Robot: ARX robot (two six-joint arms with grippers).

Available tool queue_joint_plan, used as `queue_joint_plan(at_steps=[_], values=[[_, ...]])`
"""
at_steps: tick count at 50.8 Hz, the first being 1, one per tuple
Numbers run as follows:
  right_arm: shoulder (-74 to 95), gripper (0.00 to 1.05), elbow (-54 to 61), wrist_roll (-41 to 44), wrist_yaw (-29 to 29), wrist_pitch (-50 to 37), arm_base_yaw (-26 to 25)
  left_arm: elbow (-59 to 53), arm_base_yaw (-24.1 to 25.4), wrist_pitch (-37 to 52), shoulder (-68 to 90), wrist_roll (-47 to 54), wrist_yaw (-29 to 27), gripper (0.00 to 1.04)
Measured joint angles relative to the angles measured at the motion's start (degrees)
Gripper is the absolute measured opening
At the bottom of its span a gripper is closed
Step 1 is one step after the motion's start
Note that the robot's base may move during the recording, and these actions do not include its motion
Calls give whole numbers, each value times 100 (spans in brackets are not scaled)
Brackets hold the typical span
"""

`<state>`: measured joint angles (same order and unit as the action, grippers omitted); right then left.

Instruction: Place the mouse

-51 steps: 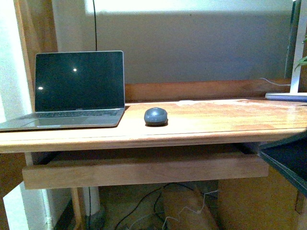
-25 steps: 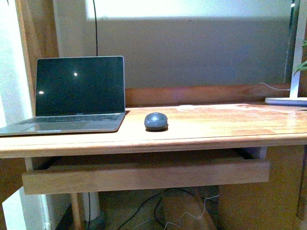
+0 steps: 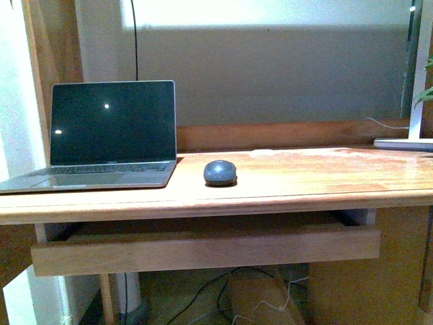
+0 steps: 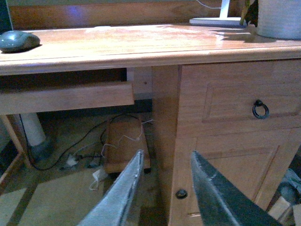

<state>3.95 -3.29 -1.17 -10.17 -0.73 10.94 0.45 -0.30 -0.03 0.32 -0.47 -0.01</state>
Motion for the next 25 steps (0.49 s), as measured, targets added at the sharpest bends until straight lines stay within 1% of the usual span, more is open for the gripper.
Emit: queue_joint_plan(at_steps=[2,3,4,5,7,10,25], values=[[-24,24,20,17,63,11,-74,0,0,0,0,0,0,97],[-35,19,33,26,103,15,-129,0,0,0,0,0,0,97],[-81,13,39,50,389,55,-310,0,0,0,0,0,0,97],[-92,10,50,61,625,68,-474,0,0,0,0,0,0,97],[-205,3,131,92,940,79,-894,0,0,0,0,0,2,97],[-334,3,236,87,973,90,-1043,0,0,0,0,0,-11,97],[-358,3,238,92,1005,85,-1067,0,0,0,0,0,0,97]])
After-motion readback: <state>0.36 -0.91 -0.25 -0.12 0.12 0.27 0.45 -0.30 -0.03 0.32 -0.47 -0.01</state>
